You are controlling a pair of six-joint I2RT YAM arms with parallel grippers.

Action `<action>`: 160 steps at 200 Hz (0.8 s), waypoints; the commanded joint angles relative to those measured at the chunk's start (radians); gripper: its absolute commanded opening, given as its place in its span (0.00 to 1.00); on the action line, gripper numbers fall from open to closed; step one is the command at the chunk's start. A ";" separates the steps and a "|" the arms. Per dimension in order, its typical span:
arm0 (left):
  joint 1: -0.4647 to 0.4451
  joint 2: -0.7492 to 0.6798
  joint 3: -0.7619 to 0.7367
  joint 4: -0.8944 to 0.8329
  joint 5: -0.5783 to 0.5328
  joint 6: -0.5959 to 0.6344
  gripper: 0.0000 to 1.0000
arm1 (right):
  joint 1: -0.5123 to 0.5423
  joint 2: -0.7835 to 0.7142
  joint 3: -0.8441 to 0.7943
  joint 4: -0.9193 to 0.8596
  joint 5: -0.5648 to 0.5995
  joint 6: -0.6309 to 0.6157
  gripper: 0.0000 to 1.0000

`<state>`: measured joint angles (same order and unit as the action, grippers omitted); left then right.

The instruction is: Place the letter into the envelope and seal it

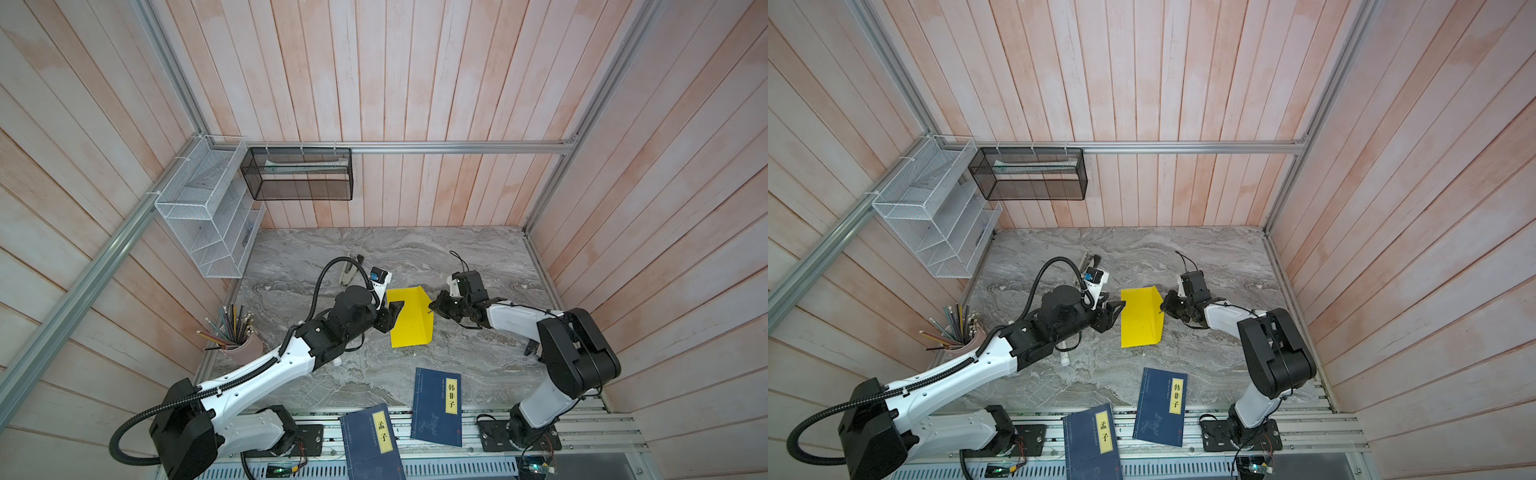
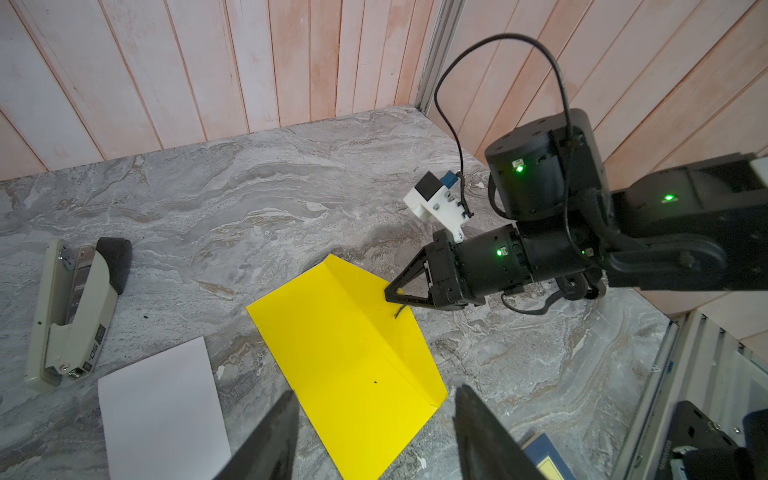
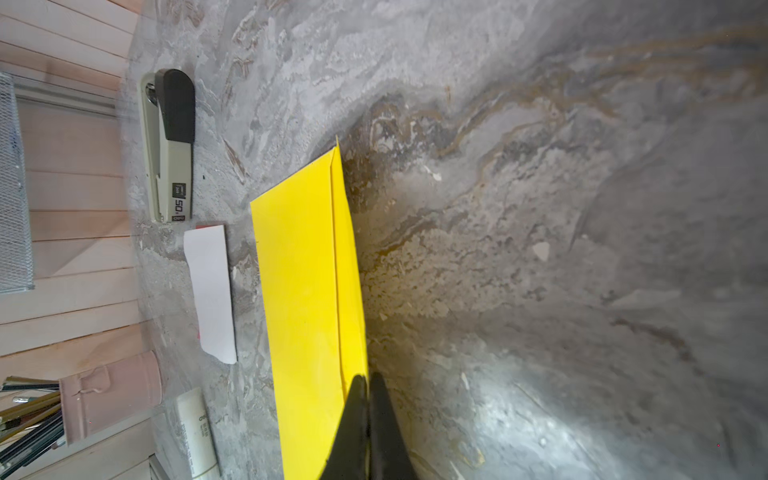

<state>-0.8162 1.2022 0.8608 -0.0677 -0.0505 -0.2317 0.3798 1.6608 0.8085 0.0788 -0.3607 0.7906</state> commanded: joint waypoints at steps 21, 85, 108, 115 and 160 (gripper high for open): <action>0.015 -0.016 -0.019 -0.007 -0.015 0.018 0.61 | 0.019 -0.025 -0.022 0.011 0.019 -0.010 0.00; 0.025 -0.018 -0.022 -0.001 -0.009 0.016 0.63 | 0.025 -0.074 -0.044 -0.010 0.057 -0.002 0.32; 0.027 -0.021 -0.023 -0.003 -0.013 0.016 0.64 | 0.024 -0.093 -0.039 -0.037 0.070 -0.006 0.46; 0.027 -0.024 -0.024 -0.006 -0.017 0.015 0.64 | 0.024 -0.104 -0.035 -0.051 0.080 -0.012 0.49; 0.081 -0.067 -0.047 -0.016 -0.037 -0.014 0.73 | 0.023 -0.208 0.073 -0.226 0.243 -0.066 0.57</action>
<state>-0.7765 1.1736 0.8421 -0.0719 -0.0639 -0.2295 0.3988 1.5124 0.7971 -0.0338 -0.2390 0.7662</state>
